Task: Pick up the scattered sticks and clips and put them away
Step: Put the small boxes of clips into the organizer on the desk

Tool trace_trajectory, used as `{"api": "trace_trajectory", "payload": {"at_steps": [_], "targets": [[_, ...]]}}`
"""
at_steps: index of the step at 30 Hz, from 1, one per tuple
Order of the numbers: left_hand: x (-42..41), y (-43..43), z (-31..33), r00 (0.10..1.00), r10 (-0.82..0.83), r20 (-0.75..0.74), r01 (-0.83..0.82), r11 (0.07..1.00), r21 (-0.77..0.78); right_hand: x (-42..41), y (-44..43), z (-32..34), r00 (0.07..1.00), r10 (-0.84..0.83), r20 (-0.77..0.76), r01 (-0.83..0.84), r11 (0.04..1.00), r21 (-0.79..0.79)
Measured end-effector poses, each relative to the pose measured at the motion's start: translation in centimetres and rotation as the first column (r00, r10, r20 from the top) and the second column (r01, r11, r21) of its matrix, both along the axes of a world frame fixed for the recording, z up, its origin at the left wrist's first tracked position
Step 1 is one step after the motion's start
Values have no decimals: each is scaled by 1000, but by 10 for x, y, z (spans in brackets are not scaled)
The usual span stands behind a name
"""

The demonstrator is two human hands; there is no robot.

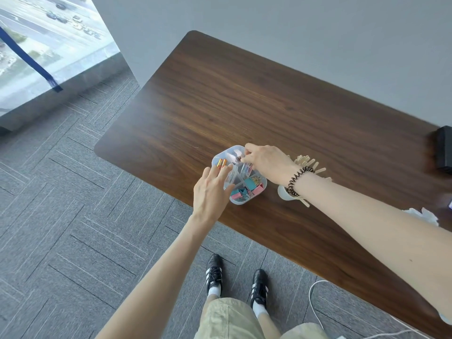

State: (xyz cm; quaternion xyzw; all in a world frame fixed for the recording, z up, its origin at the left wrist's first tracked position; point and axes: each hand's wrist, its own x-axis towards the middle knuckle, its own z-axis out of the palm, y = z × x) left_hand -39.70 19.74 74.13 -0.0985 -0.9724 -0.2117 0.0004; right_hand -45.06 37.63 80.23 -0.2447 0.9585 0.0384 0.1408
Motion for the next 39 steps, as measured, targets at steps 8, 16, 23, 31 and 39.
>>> {"api": "trace_trajectory", "payload": {"at_steps": [8,16,23,31,39], "targets": [[8,-11,12,998,-57,19,57,998,-5,17,5,24,997,-70,-40,65,991,-114],[51,10,21,987,82,141,-116,961,250,63,79,58,913,-351,-207,252,885,-390],[80,48,10,942,211,261,-298,882,364,124,127,38,827,-538,-164,431,793,-430],[68,78,-2,836,412,363,-546,695,468,154,119,-31,746,-632,211,614,530,-585],[51,71,-25,816,442,373,-578,646,498,130,89,-81,612,-632,475,672,100,-734]]}}
